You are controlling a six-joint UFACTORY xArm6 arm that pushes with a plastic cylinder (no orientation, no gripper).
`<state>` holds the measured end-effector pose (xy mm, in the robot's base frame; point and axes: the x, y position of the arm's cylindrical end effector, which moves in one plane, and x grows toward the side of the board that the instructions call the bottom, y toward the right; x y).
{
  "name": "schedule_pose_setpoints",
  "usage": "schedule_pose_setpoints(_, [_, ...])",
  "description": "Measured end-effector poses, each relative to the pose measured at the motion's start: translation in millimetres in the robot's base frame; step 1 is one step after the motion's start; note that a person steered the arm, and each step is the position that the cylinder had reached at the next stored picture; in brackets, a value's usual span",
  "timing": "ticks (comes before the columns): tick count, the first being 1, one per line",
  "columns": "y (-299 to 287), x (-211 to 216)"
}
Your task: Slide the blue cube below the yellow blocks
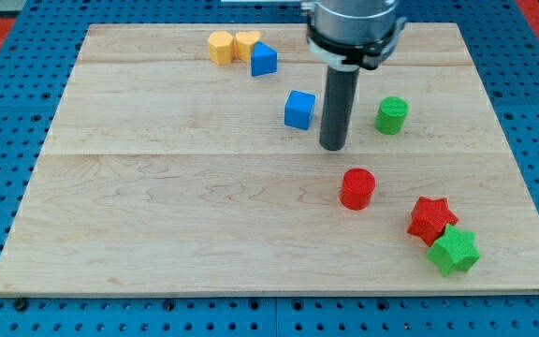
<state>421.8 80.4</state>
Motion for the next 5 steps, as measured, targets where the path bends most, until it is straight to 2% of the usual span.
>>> schedule_pose_setpoints(2, [-73.5, -82.0])
schedule_pose_setpoints(3, [-105.0, -105.8])
schedule_pose_setpoints(4, [-101.1, -82.1])
schedule_pose_setpoints(5, [-132.4, -78.6])
